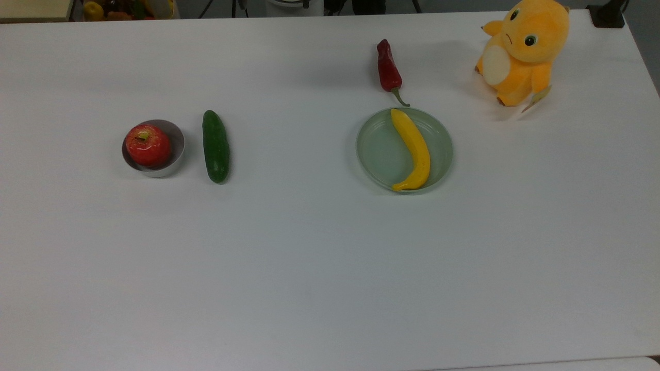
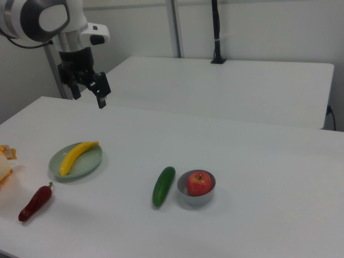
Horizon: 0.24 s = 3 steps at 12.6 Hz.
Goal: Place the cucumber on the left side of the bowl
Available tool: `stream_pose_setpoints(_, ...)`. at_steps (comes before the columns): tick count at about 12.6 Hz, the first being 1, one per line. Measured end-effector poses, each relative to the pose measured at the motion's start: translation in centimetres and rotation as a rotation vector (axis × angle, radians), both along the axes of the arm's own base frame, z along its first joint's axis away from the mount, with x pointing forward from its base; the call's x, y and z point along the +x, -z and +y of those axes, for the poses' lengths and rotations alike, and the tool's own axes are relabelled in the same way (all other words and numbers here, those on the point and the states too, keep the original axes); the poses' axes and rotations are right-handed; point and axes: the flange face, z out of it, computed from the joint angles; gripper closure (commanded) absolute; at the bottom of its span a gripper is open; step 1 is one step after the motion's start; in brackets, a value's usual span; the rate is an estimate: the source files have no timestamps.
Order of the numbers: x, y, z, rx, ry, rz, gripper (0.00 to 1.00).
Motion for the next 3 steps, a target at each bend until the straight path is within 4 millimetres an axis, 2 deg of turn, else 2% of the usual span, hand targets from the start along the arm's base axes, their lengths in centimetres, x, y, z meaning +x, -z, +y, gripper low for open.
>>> stream_pose_setpoints(3,0.18,0.37,-0.07,-0.022,-0.002,0.005,0.00)
